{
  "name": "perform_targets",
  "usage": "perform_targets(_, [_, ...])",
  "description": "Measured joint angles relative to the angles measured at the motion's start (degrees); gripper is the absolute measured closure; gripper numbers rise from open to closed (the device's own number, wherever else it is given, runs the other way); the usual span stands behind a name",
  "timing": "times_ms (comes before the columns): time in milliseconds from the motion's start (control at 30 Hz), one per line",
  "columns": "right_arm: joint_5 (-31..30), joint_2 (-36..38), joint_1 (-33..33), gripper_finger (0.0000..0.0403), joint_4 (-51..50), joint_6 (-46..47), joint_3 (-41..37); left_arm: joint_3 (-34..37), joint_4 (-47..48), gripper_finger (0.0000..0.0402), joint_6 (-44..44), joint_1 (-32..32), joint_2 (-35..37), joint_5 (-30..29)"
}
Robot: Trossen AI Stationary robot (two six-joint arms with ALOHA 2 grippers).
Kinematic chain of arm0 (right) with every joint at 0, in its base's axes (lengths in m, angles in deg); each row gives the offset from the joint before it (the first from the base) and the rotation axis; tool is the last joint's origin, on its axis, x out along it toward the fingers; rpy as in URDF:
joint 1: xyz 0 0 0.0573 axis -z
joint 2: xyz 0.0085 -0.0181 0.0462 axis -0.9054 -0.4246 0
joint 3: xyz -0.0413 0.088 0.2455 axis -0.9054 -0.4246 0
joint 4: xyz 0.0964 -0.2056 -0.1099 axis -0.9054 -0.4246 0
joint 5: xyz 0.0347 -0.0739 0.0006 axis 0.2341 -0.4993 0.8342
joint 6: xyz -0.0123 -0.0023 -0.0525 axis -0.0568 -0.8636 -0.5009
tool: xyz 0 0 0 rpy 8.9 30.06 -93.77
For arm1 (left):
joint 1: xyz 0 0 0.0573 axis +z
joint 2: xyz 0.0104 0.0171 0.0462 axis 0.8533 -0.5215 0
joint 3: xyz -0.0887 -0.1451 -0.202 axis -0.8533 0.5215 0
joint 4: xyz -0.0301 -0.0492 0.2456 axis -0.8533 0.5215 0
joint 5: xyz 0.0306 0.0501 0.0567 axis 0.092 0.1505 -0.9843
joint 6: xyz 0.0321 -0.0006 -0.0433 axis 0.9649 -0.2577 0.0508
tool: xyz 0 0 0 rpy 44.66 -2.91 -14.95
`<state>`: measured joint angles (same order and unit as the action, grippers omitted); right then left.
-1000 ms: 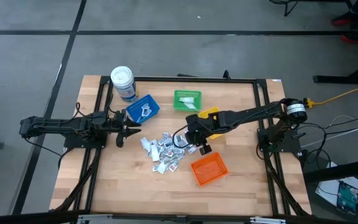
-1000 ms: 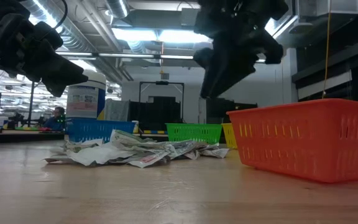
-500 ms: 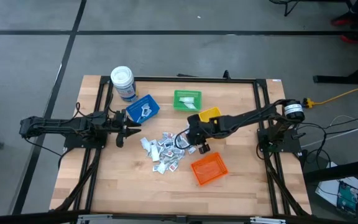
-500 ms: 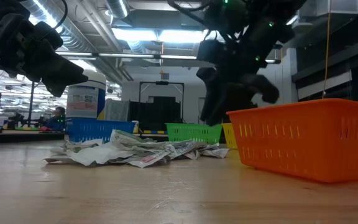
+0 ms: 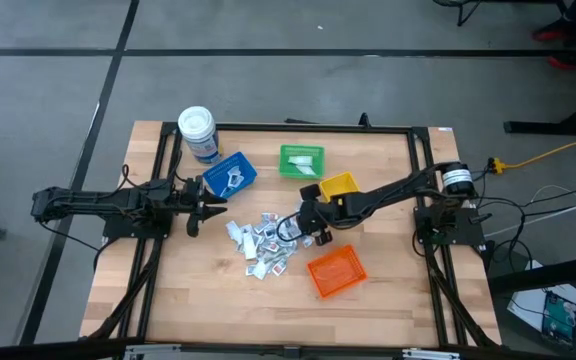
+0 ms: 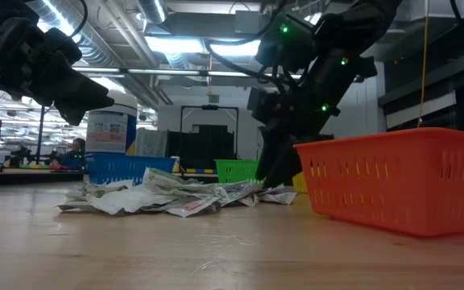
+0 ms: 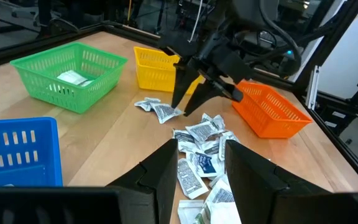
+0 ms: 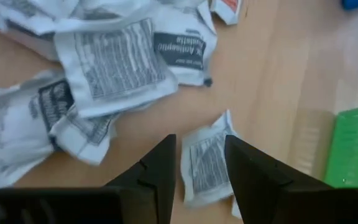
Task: Pick & Place First Aid Supplies
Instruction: Put the white towelette pack into the yellow bin
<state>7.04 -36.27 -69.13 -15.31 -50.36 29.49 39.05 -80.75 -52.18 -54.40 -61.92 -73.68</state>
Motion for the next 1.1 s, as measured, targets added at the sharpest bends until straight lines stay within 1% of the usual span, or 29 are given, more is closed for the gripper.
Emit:
perform_targets(267, [-0.8, -1.6, 0.0, 0.0272, 0.6, 0.3, 0.0, 0.0, 0.0, 0.0274, 0.0, 0.0, 0.0, 0.0])
perform_targets(367, [-0.8, -1.6, 0.0, 0.0297, 0.5, 0.3, 0.0, 0.0, 0.2, 0.0274, 0.0, 0.0, 0.0, 0.0])
perform_targets(567, [-0.8, -1.6, 0.0, 0.0386, 0.3, 3.3, 0.0, 0.0, 0.0, 0.0274, 0.0, 0.0, 0.0, 0.0])
perform_targets(633, [-0.8, -1.6, 0.0, 0.0395, 0.3, 5.1, 0.0, 0.0, 0.0, 0.0274, 0.0, 0.0, 0.0, 0.0])
perform_targets(733, [-0.6, -1.0, 0.0, 0.0393, 0.0, 10.1, 0.0, 0.0, 0.0, 0.0274, 0.0, 0.0, 0.0, 0.0])
perform_targets(967, [6.8, 1.4, 0.9, 0.0399, -3.0, 21.4, 4.2, 0.0, 0.0, 0.0274, 0.0, 0.0, 0.0, 0.0])
perform_targets(1100, [14.7, 1.4, 3.1, 0.0400, -5.2, 27.6, 8.4, 0.0, 0.0, 0.0274, 0.0, 0.0, 0.0, 0.0])
